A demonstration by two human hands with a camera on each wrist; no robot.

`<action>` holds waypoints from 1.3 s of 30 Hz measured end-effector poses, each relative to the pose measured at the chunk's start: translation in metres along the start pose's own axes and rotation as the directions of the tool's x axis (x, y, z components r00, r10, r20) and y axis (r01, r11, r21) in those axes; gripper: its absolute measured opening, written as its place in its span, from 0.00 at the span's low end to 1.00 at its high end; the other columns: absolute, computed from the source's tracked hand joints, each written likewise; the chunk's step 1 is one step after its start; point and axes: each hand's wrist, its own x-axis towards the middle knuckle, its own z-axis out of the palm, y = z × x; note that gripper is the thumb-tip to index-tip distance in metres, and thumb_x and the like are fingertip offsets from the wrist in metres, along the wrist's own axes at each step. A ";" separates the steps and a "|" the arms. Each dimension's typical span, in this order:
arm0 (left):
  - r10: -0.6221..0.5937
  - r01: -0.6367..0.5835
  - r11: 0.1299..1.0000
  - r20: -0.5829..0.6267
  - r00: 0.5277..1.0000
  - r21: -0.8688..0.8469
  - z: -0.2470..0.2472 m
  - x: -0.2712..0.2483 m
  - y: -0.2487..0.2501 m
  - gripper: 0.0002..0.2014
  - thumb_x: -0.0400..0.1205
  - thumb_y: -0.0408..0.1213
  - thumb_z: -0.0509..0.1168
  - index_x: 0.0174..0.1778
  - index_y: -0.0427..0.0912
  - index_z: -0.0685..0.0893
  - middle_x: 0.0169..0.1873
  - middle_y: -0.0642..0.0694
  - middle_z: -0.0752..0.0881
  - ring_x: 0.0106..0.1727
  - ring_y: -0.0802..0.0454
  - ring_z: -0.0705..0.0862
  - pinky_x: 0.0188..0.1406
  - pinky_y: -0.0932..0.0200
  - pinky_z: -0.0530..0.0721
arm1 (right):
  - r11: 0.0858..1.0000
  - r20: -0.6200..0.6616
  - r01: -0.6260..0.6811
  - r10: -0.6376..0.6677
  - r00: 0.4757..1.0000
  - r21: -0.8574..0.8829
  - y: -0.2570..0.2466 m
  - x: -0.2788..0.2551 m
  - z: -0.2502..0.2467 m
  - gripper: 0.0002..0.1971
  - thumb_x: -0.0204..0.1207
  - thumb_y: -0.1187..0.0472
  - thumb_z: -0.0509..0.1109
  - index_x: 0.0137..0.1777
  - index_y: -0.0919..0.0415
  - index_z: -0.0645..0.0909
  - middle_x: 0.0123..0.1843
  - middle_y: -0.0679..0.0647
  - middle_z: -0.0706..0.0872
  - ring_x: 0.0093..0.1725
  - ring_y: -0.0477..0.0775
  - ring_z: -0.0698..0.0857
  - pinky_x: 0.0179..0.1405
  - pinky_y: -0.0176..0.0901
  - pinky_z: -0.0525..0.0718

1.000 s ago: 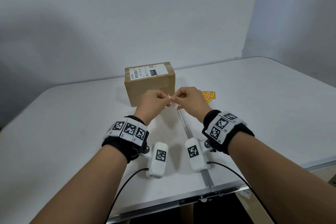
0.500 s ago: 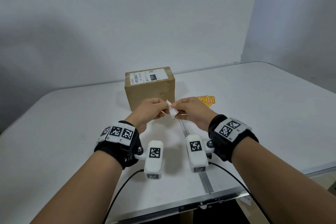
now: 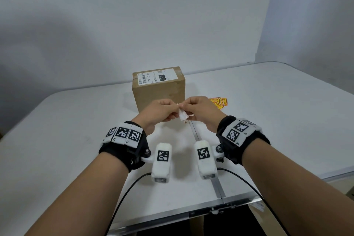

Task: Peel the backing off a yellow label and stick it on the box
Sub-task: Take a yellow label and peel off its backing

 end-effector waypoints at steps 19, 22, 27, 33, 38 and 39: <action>-0.047 0.068 0.970 0.093 0.995 -0.234 0.001 0.005 -0.003 0.10 0.78 0.37 0.71 0.31 0.46 0.82 0.34 0.48 0.85 0.36 0.57 0.82 0.47 0.63 0.83 | 0.997 -0.047 -0.034 0.037 0.998 0.063 -0.005 -0.002 0.003 0.09 0.83 0.62 0.63 0.52 0.68 0.80 0.45 0.62 0.85 0.36 0.52 0.80 0.35 0.37 0.82; -0.063 0.084 0.953 0.080 0.995 -0.291 0.003 0.004 -0.004 0.09 0.78 0.34 0.71 0.32 0.44 0.81 0.33 0.46 0.84 0.34 0.56 0.82 0.45 0.63 0.83 | 0.995 -0.068 -0.044 0.050 0.996 0.089 -0.003 -0.003 0.005 0.09 0.84 0.61 0.62 0.49 0.68 0.80 0.45 0.63 0.83 0.36 0.53 0.77 0.38 0.38 0.82; -0.118 0.128 0.922 0.052 0.992 -0.366 0.003 0.006 -0.006 0.09 0.77 0.31 0.71 0.31 0.43 0.81 0.29 0.47 0.86 0.34 0.56 0.83 0.46 0.62 0.83 | 0.987 -0.086 -0.048 0.062 0.994 0.151 -0.001 -0.004 0.007 0.11 0.85 0.62 0.60 0.43 0.64 0.81 0.45 0.62 0.83 0.38 0.53 0.79 0.42 0.39 0.82; -0.119 0.119 0.910 0.024 0.993 -0.396 0.003 0.007 -0.006 0.08 0.77 0.31 0.70 0.33 0.42 0.81 0.31 0.47 0.87 0.34 0.56 0.84 0.45 0.63 0.83 | 0.964 -0.149 -0.036 0.078 0.986 0.262 -0.002 -0.005 0.005 0.09 0.85 0.65 0.59 0.53 0.69 0.80 0.40 0.56 0.83 0.37 0.48 0.81 0.38 0.33 0.82; -0.101 0.099 0.915 0.015 0.995 -0.391 0.003 0.006 -0.005 0.08 0.78 0.32 0.70 0.33 0.42 0.81 0.30 0.47 0.87 0.35 0.56 0.85 0.42 0.63 0.83 | 0.907 -0.126 -0.079 0.143 0.982 0.413 -0.003 -0.004 0.004 0.10 0.84 0.65 0.61 0.46 0.67 0.81 0.41 0.58 0.84 0.37 0.50 0.81 0.40 0.36 0.83; -0.092 0.090 0.918 0.011 0.996 -0.386 0.002 0.006 -0.005 0.08 0.78 0.33 0.70 0.34 0.42 0.81 0.31 0.47 0.88 0.36 0.56 0.85 0.43 0.63 0.84 | 0.893 -0.100 -0.091 0.150 0.984 0.442 -0.005 -0.005 0.003 0.10 0.84 0.64 0.61 0.46 0.67 0.82 0.41 0.58 0.84 0.37 0.50 0.81 0.41 0.37 0.83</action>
